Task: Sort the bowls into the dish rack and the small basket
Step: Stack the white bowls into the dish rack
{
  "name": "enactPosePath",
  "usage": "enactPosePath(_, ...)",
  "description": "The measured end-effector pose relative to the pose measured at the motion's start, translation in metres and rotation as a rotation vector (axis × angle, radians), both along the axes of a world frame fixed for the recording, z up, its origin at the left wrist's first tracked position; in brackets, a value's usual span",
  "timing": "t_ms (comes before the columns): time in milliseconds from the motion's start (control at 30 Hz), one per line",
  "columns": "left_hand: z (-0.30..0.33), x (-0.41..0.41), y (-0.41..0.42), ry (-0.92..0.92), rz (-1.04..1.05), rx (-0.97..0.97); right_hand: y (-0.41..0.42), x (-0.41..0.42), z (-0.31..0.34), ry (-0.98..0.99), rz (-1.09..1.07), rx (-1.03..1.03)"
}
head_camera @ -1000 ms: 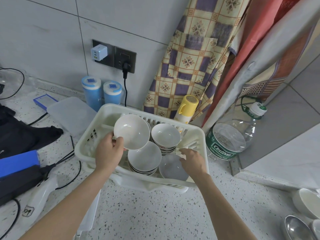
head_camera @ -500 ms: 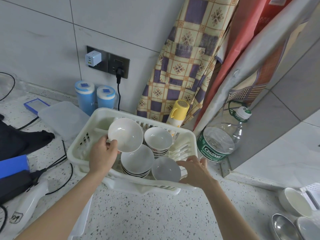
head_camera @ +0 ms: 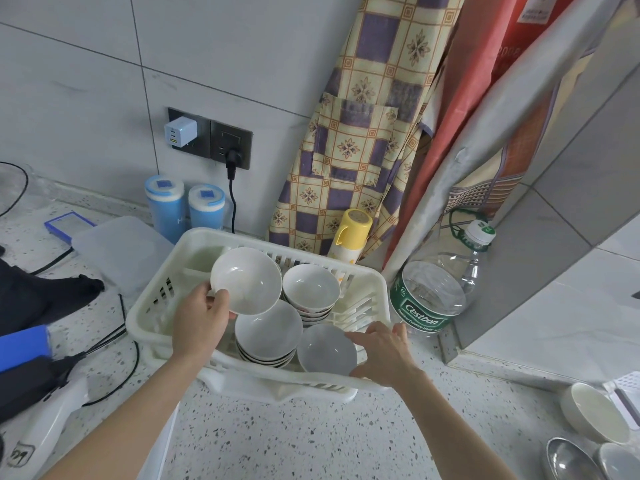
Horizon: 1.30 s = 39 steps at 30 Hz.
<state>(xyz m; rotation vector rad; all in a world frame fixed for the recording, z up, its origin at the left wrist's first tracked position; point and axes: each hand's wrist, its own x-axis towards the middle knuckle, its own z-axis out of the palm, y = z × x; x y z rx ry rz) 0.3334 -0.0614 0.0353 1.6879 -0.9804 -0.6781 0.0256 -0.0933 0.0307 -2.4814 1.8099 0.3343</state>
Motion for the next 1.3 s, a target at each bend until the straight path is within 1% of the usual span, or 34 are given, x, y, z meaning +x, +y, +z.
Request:
enactPosePath(100, 0.000, 0.001, 0.000, 0.013, -0.005, 0.007, 0.000, 0.000, -0.001, -0.012, 0.004, -0.005)
enactPosePath(167, 0.000, 0.001, 0.001, 0.024, -0.011, 0.009, 0.001, -0.001, -0.001, -0.059, 0.006, -0.017)
enactPosePath(300, -0.001, 0.007, 0.000, 0.109, -0.050, 0.023, 0.008, -0.005, -0.006, -0.317, -0.039, -0.106)
enactPosePath(333, -0.001, 0.009, -0.001, 0.140, -0.053, 0.030, 0.009, -0.006, -0.006, -0.354, -0.054, -0.129)
enactPosePath(467, 0.003, 0.014, 0.000, 0.227, -0.053, 0.043, 0.011, -0.002, -0.005, -0.345, -0.067, -0.161)
enactPosePath(533, 0.008, 0.015, 0.002, 0.247, -0.092, 0.056, 0.015, -0.001, -0.003, -0.370, -0.079, -0.198)
enactPosePath(667, 0.018, 0.013, 0.006, 0.260, -0.211, 0.101, 0.025, 0.005, 0.008, -0.379, -0.051, -0.366)
enactPosePath(733, 0.022, 0.001, 0.009, 0.272, -0.244, 0.123, 0.031, 0.007, 0.007, -0.428, -0.024, -0.492)
enactPosePath(767, 0.022, -0.008, 0.011, 0.312, -0.255, 0.131, 0.032, 0.007, 0.006, -0.451, -0.019, -0.534)
enactPosePath(833, 0.021, -0.029, 0.014, 0.403, -0.270, 0.148, 0.033, 0.005, 0.004, -0.509, -0.053, -0.566)
enactPosePath(933, 0.022, -0.060, 0.016, 0.448, -0.295, 0.171, 0.036, 0.003, 0.003, -0.601, -0.150, -0.594)
enactPosePath(1000, 0.020, -0.079, 0.017, 0.435, -0.314, 0.191, 0.038, 0.003, 0.007, -0.674, -0.216, -0.559)
enactPosePath(1033, 0.019, -0.086, 0.017, 0.417, -0.325, 0.205, 0.038, 0.003, 0.011, -0.716, -0.258, -0.507)
enactPosePath(1167, 0.012, -0.108, 0.018, 0.266, -0.409, 0.214, 0.040, 0.007, 0.022, -0.927, -0.391, -0.158)
enactPosePath(1233, 0.009, -0.116, 0.020, 0.199, -0.441, 0.207, 0.041, 0.007, 0.021, -1.006, -0.431, -0.088)
enactPosePath(1300, 0.007, -0.120, 0.021, 0.128, -0.459, 0.211, 0.042, 0.007, 0.017, -0.992, -0.441, -0.081)
